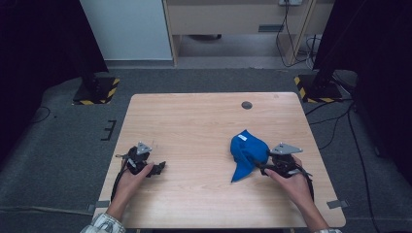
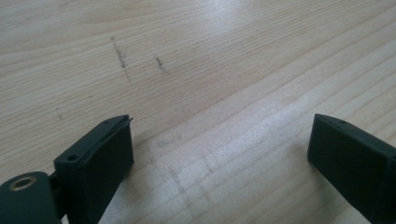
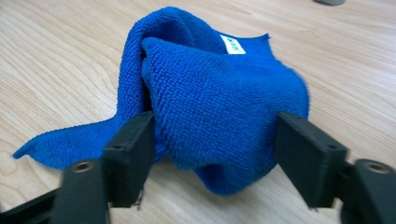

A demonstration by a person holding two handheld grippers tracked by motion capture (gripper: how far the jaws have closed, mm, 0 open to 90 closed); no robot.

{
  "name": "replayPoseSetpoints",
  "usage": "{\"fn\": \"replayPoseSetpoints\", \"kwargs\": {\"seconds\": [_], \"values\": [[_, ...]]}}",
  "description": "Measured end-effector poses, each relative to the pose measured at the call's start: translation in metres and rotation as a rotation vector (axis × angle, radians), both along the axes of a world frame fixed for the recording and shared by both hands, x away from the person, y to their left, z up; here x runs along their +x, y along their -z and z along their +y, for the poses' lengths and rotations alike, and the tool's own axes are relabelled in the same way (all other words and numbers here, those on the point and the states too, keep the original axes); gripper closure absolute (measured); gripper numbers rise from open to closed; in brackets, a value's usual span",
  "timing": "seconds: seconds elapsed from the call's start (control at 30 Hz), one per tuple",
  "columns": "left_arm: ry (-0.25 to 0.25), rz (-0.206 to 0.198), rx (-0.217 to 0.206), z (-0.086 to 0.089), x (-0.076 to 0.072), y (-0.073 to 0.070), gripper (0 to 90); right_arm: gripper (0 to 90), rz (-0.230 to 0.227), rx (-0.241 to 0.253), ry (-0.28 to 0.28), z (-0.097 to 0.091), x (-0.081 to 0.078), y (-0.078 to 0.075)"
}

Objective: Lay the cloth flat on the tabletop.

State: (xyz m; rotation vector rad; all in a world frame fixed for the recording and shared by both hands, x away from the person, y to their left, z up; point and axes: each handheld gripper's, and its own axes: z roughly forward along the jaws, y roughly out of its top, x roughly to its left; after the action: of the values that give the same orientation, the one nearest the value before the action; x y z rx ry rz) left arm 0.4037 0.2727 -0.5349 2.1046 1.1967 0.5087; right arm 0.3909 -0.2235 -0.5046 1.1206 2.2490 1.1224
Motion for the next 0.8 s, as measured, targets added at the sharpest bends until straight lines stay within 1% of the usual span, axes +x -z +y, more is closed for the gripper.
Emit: {"fn": "replayPoseSetpoints", "kwargs": {"seconds": [0.03,0.07,0.1,0.13,0.17,0.2,0.23,0.27,0.3,0.33,0.37,0.4,0.43,0.5,0.57,0.6,0.63,0.7,0.77,0.8], "values": [[0.0,0.001,-0.003,0.0,-0.002,0.0,7.1,38.3,0.004,-0.002,-0.006,0.003,0.003,0.001],[0.001,0.004,-0.016,-0.001,-0.004,-0.001,8.1,49.0,0.005,-0.005,-0.023,0.006,0.006,0.002],[0.005,0.005,-0.059,-0.002,-0.007,-0.004,8.9,56.2,0.006,0.001,-0.03,0.007,0.008,0.002],[0.007,0.001,-0.075,-0.002,-0.009,-0.007,9.9,61.0,0.006,0.016,-0.041,0.01,0.01,0.002],[0.007,0.001,-0.075,-0.002,-0.009,-0.007,10.9,66.0,0.006,0.024,-0.053,0.012,0.012,0.001],[0.009,-0.014,-0.094,-0.005,-0.012,-0.011,10.9,66.0,0.006,0.024,-0.053,0.012,0.012,0.001],[0.02,-0.037,-0.117,-0.011,-0.014,-0.019,12.0,74.0,0.003,0.039,-0.086,0.018,0.015,0.0],[0.025,-0.042,-0.127,-0.014,-0.014,-0.022,12.8,76.3,0.006,0.053,-0.1,0.022,0.016,-0.001],[0.039,-0.051,-0.133,-0.019,-0.013,-0.026,13.4,78.0,0.005,0.059,-0.111,0.025,0.017,-0.001],[0.039,-0.051,-0.133,-0.019,-0.013,-0.026,13.9,79.4,0.007,0.063,-0.13,0.03,0.017,-0.001],[0.059,-0.071,-0.148,-0.029,-0.012,-0.033,14.4,80.4,0.006,0.064,-0.152,0.036,0.018,-0.001],[0.059,-0.071,-0.148,-0.029,-0.012,-0.033,14.8,80.4,0.006,0.064,-0.152,0.036,0.018,-0.001],[0.097,-0.077,-0.149,-0.042,-0.009,-0.037,14.9,80.9,0.009,0.061,-0.188,0.047,0.019,-0.001],[0.136,-0.077,-0.138,-0.055,-0.005,-0.04,15.4,81.0,0.013,0.053,-0.217,0.057,0.02,0.0],[0.164,-0.079,-0.117,-0.066,-0.001,-0.041,16.0,80.9,0.011,0.038,-0.251,0.069,0.022,0.001],[0.164,-0.079,-0.117,-0.066,-0.001,-0.041,16.4,80.9,0.014,0.034,-0.259,0.075,0.022,0.001],[0.176,-0.074,-0.107,-0.072,0.002,-0.042,16.4,80.9,0.014,0.034,-0.259,0.075,0.022,0.001],[0.187,-0.078,-0.1,-0.082,0.008,-0.045,18.3,81.0,0.013,0.02,-0.296,0.091,0.023,0.002],[0.195,-0.076,-0.09,-0.087,0.012,-0.047,19.5,81.0,0.012,0.018,-0.31,0.097,0.024,0.002],[0.195,-0.076,-0.09,-0.087,0.012,-0.047,19.6,81.0,0.012,0.018,-0.31,0.097,0.024,0.002]]}}
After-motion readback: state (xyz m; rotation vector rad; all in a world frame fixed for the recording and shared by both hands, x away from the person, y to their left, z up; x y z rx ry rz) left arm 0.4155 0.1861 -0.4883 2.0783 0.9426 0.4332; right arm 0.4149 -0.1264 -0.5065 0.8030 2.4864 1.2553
